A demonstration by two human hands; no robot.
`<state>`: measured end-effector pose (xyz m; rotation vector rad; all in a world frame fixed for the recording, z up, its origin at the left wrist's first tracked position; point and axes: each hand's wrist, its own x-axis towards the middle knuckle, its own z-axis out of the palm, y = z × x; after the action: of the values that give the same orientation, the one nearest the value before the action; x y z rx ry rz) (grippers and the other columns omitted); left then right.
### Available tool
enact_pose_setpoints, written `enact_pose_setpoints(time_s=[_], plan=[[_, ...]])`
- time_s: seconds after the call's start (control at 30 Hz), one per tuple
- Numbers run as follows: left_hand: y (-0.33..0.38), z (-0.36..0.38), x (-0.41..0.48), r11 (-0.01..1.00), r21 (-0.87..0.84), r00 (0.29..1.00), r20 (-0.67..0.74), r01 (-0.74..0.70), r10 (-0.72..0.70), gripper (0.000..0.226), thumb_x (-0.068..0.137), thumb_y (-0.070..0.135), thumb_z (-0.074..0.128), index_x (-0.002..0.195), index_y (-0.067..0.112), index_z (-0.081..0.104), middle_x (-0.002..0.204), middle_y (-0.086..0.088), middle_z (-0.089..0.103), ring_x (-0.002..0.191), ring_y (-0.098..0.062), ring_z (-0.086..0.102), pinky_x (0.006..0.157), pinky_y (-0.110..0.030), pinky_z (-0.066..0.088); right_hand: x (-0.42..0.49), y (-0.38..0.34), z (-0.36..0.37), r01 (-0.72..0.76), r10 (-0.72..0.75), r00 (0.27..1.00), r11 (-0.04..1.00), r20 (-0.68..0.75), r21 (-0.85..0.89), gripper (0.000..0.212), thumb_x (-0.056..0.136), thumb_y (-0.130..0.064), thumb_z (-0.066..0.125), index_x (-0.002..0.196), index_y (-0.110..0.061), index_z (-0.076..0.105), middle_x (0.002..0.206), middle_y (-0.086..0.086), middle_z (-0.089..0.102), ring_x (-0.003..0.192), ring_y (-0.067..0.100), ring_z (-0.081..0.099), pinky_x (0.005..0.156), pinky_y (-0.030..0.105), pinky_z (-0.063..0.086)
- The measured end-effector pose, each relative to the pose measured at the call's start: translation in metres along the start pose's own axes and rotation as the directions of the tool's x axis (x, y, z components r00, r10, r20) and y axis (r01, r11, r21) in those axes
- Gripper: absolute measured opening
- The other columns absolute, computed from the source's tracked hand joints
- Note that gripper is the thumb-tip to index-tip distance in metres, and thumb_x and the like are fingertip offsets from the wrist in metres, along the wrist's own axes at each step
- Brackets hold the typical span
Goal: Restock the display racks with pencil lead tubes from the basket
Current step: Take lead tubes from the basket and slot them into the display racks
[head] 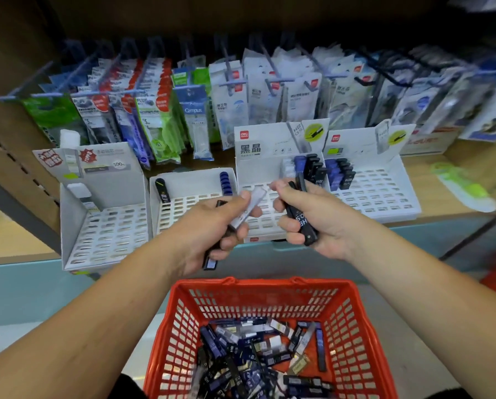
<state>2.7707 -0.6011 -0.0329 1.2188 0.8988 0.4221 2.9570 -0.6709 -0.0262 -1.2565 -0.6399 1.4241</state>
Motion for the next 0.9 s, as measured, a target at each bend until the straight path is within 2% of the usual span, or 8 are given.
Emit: enact_pose_setpoints(time_s=[0.2,0.33,0.43,0.5,0.57,0.7,0.8,0.9], plan=[[0.001,0.041,0.012,0.999,0.035,1.0,0.03,-0.003,0.002,0.039,0.104,0.044,0.056,0.109,0.008,0.071,0.064,-0.003,0.051,0.048,-0.012,0.031,0.045,-0.025,0.019,-0.006,0.002,-0.041,0.014,-0.016,1.0,0.994,-0.016,-0.11,0.021,0.1,-0.029,0.066,0.115,-0.014,0.065,0.074,0.001,0.053,0.047,0.012,0.035,0.039,0.021,0.025],[0.005,0.061,0.018,0.989,-0.146,1.0,0.0,0.021,-0.022,0.025,0.11,0.03,0.048,0.105,0.011,0.064,0.072,-0.005,0.063,0.055,-0.014,0.048,0.046,-0.025,0.031,-0.007,0.001,-0.055,-0.03,0.028,0.999,0.999,-0.044,-0.038,0.027,0.1,-0.034,0.065,0.116,-0.013,0.063,0.068,0.0,0.051,0.044,0.01,0.034,0.038,0.02,0.024],[0.008,0.069,0.023,0.967,-0.252,0.997,-0.073,-0.023,0.004,0.028,0.112,0.031,0.04,0.107,0.015,0.063,0.1,-0.006,0.078,0.095,-0.02,0.075,0.076,-0.035,0.054,-0.011,0.004,-0.057,-0.044,0.041,0.999,0.99,-0.025,-0.135,0.029,0.101,-0.033,0.064,0.118,-0.009,0.066,0.075,0.002,0.062,0.045,0.011,0.035,0.038,0.021,0.025],[0.008,0.072,0.029,0.923,-0.38,0.996,-0.08,-0.052,0.023,0.027,0.112,0.033,0.038,0.119,0.016,0.057,0.112,-0.006,0.077,0.121,-0.031,0.068,0.097,-0.049,0.053,-0.014,0.006,-0.054,-0.043,0.047,0.999,0.98,0.014,-0.194,0.026,0.099,-0.034,0.068,0.115,-0.014,0.067,0.092,0.005,0.074,0.045,0.011,0.034,0.039,0.022,0.024],[0.008,0.076,0.032,0.864,-0.502,0.998,-0.054,-0.039,0.013,0.024,0.112,0.034,0.04,0.127,0.019,0.051,0.11,-0.006,0.073,0.129,-0.04,0.061,0.096,-0.057,0.055,-0.017,0.008,-0.051,-0.051,0.062,0.997,0.975,0.043,-0.218,0.025,0.095,-0.033,0.072,0.108,-0.014,0.065,0.097,0.008,0.076,0.044,0.011,0.033,0.039,0.021,0.022],[0.001,0.083,0.041,0.868,-0.495,0.998,-0.07,-0.04,0.006,0.022,0.111,0.029,0.045,0.127,0.017,0.053,0.104,-0.006,0.075,0.107,-0.029,0.067,0.084,-0.04,0.063,-0.02,0.014,-0.049,-0.068,0.092,0.992,0.965,0.082,-0.255,0.024,0.094,-0.016,0.074,0.114,-0.008,0.063,0.068,0.004,0.057,0.041,0.011,0.03,0.039,0.022,0.019],[0.0,0.079,0.048,0.885,-0.452,0.974,-0.226,-0.109,0.004,0.017,0.11,0.022,0.05,0.11,0.009,0.059,0.095,-0.009,0.076,0.089,-0.022,0.073,0.075,-0.039,0.062,-0.019,0.013,-0.056,-0.07,0.076,0.997,0.972,0.021,-0.226,0.018,0.094,-0.009,0.07,0.112,-0.01,0.065,0.08,0.013,0.059,0.041,0.011,0.031,0.038,0.02,0.02],[-0.005,0.061,0.055,0.967,-0.173,0.904,-0.414,-0.188,0.102,0.021,0.105,0.027,0.06,0.1,0.006,0.064,0.096,-0.012,0.076,0.087,-0.019,0.075,0.081,-0.037,0.063,-0.018,0.009,-0.071,-0.043,0.029,0.997,0.978,-0.071,-0.205,0.015,0.097,-0.007,0.064,0.111,-0.01,0.067,0.078,0.013,0.06,0.041,0.013,0.033,0.037,0.02,0.022]])
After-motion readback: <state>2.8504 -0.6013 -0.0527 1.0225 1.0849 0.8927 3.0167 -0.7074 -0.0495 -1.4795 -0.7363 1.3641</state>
